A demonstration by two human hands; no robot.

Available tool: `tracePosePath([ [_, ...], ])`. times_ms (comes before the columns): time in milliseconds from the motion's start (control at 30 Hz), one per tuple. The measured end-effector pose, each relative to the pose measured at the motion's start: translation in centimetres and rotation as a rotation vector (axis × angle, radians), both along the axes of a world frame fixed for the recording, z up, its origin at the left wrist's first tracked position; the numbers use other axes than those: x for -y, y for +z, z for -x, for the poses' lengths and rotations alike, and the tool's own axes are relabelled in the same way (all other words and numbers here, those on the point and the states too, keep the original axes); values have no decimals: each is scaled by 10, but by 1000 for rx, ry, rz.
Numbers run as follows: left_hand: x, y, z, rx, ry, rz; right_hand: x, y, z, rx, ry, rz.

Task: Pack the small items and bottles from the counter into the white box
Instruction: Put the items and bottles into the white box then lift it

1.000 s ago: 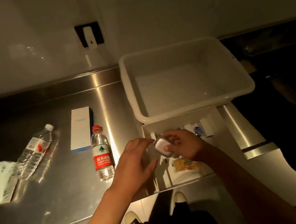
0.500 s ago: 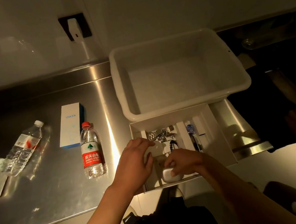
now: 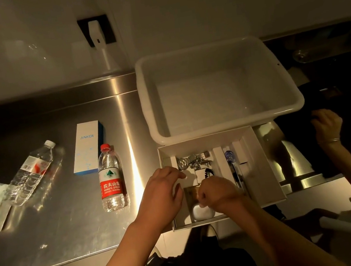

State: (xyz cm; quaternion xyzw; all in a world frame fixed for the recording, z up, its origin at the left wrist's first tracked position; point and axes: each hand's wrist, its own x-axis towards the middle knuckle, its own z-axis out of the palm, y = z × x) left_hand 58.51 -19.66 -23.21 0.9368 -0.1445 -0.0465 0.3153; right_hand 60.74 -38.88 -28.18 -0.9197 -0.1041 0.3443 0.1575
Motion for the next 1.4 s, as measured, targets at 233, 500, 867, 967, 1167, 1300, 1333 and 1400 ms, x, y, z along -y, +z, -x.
tracePosePath([
  [233,-3,-3,-1,-6,-6,8,11,-2,-3,30,-64,-114],
  [500,-15,0,-10,51,-3,-44,43,-1,-16,114,-233,-173],
  [867,-56,2,-13,93,134,-90,-8,45,-16,299,-198,-408],
  [967,-80,7,-9,78,181,-68,-40,56,-15,354,-175,-477],
  [1167,-145,19,2,49,303,-76,-111,69,-24,435,-106,-494],
  [1300,-202,19,14,43,379,-115,-162,73,-22,345,-78,-519],
  [1333,-216,19,17,44,398,-115,-175,73,-22,326,-74,-526],
  [1400,-244,17,22,41,435,-120,-200,70,-22,319,-56,-510],
])
